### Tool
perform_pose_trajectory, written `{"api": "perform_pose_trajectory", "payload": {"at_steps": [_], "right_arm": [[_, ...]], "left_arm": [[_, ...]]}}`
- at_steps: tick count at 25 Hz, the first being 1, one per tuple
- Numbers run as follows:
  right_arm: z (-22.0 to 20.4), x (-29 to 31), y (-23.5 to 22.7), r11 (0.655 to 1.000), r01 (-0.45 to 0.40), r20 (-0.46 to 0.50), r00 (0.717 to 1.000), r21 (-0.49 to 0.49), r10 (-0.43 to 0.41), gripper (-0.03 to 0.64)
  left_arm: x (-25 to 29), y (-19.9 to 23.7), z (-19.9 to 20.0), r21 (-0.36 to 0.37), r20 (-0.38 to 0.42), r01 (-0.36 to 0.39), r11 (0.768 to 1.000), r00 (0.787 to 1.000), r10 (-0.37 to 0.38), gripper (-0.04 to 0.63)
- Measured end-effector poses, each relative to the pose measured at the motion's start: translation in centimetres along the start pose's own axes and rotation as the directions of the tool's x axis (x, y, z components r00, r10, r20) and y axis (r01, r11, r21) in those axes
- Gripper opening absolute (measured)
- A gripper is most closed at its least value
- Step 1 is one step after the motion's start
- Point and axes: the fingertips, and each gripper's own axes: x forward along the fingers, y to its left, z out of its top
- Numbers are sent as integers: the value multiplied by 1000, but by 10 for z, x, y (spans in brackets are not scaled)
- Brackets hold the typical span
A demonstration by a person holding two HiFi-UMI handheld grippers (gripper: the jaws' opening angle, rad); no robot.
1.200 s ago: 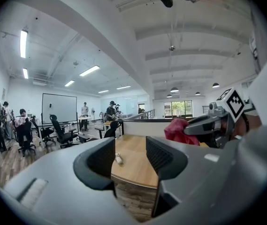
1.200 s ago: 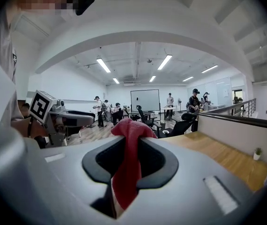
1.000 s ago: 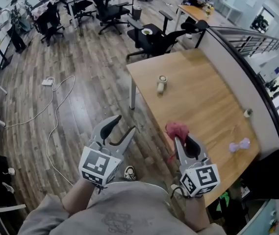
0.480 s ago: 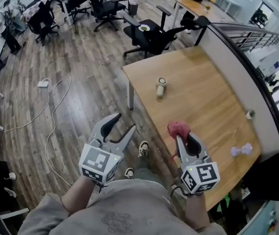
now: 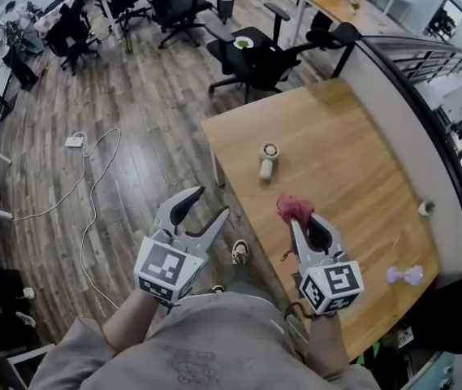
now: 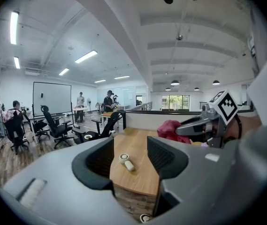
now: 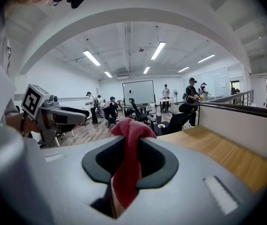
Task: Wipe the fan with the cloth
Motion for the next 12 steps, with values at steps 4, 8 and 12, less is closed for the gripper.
{"api": "perform_pose_trajectory", "payload": {"at_steps": [4, 8, 12], "right_arm": [[4, 30, -32, 1000, -14, -8, 1000, 14, 14, 84], [3, 51, -62, 999, -14, -24, 1000, 36, 15, 84], [2, 68, -88, 998, -2, -35, 999, 63, 4, 84]], "left_arm": [[41, 9, -1, 9, -42, 6, 1000, 999, -5, 222], [77, 9, 0, 36, -77, 27, 999, 997, -24, 222], [108, 11, -1, 13, -108, 58, 998, 993, -56, 222]]}}
